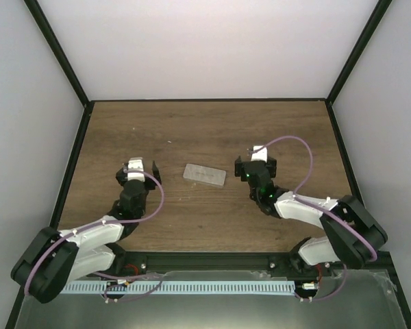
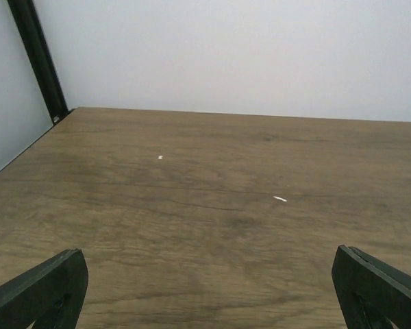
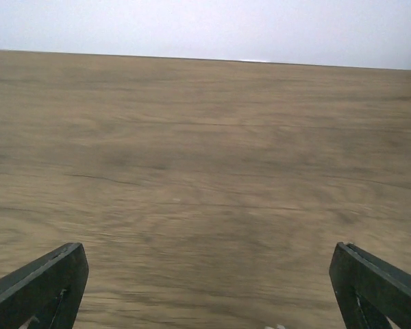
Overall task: Organize the sunglasses
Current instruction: Reset both arms
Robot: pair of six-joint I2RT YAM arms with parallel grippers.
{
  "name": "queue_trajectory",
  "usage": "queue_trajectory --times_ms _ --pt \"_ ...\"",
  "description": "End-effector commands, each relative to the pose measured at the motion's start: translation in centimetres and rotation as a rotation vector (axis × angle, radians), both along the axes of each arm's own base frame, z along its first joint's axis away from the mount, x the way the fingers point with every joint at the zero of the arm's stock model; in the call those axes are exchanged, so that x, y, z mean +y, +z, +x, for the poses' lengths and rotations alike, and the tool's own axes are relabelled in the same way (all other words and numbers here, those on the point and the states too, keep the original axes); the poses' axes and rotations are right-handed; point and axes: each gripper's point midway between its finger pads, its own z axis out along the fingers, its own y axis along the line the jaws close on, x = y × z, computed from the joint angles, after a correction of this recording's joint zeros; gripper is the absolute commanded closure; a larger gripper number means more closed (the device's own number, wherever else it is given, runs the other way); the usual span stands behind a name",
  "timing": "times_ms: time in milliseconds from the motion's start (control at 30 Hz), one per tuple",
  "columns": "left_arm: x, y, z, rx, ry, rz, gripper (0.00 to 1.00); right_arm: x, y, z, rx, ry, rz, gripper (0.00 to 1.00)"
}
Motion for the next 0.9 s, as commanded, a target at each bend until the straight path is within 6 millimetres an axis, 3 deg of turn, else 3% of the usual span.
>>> queue_trajectory --times_ms 0,67,167,267,333,500,667,767,800,867 --pt "0.8 3.4 0.6 -0.127 -0.039 -0.101 0.00 -4.9 2.9 0.7 -0.132 -0.226 -0.033 0.00" --pt "-0.2 5.1 0.7 -0.151 -0.110 -0.015 0.00 -6.9 3.0 0.4 -0.143 -0.262 0.000 0.00" --pt "1.2 6.1 0.8 -0.160 -0.038 0.053 0.00 -10.3 2.6 0.3 -0.118 -0.340 0.060 0.00" --pt "3.8 5.2 1.3 -0.143 0.060 0.054 0.00 -13.2 3.0 0.0 -0.152 -0.402 0.076 0.00" --pt "4.5 5.0 1.4 -0.132 0.078 0.054 0.00 -14.5 3.5 -0.7 -0.223 -0.415 0.076 0.00" --pt "6.4 5.2 1.0 -0.170 0.082 -0.005 0.00 -17.3 1.3 -1.6 -0.278 -0.456 0.115 0.00" --pt "8.8 5.4 -0.6 -0.253 0.160 -0.082 0.02 -17.8 1.4 -0.2 -0.272 -0.456 0.086 0.00" --pt "9.3 4.6 0.6 -0.216 0.154 -0.079 0.07 -18.0 1.7 0.2 -0.301 -0.435 0.103 0.00" --pt "9.7 5.1 1.4 -0.217 0.177 -0.076 0.07 -18.1 1.6 0.5 -0.290 -0.440 0.100 0.00" --pt "10.5 4.0 2.7 -0.166 0.216 -0.055 0.04 -18.0 1.6 1.0 -0.285 -0.428 0.078 0.00"
